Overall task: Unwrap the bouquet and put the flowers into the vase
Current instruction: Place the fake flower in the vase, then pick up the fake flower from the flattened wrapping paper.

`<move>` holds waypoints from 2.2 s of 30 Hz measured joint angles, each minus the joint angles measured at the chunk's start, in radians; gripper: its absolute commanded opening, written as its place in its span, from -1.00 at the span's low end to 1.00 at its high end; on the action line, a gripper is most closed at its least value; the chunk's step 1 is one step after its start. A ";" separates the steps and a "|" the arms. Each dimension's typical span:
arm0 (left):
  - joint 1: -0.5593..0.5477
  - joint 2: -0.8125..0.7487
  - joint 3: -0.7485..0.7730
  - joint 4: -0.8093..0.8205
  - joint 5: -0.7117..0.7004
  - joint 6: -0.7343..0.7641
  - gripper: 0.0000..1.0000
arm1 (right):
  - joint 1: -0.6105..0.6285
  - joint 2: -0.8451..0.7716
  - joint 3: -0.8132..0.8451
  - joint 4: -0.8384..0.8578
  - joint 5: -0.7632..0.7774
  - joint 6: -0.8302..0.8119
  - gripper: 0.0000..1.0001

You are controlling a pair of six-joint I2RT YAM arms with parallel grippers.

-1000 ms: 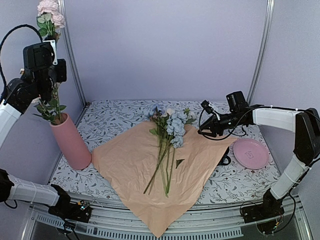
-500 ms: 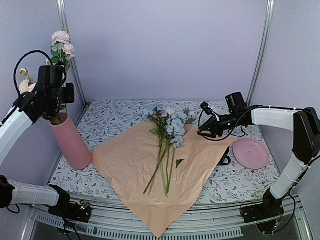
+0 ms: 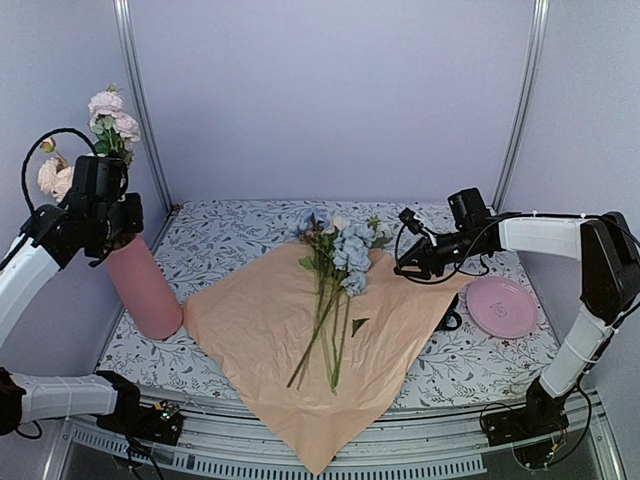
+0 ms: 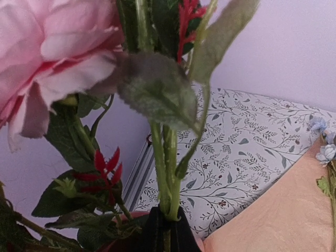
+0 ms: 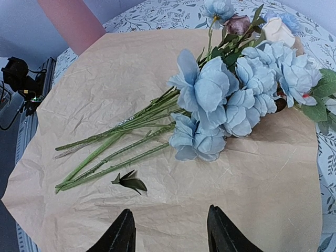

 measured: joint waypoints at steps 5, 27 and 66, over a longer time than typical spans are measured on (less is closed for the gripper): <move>0.002 -0.003 -0.002 -0.044 0.002 -0.024 -1.00 | 0.000 0.001 0.000 -0.001 -0.005 0.000 -0.02; 0.005 0.121 0.284 -0.454 0.175 -0.155 -0.58 | 0.000 0.010 0.000 -0.014 -0.036 0.000 -0.02; -0.515 0.561 0.058 0.263 0.774 -0.026 -0.37 | 0.000 -0.030 0.032 -0.093 -0.033 0.043 -0.01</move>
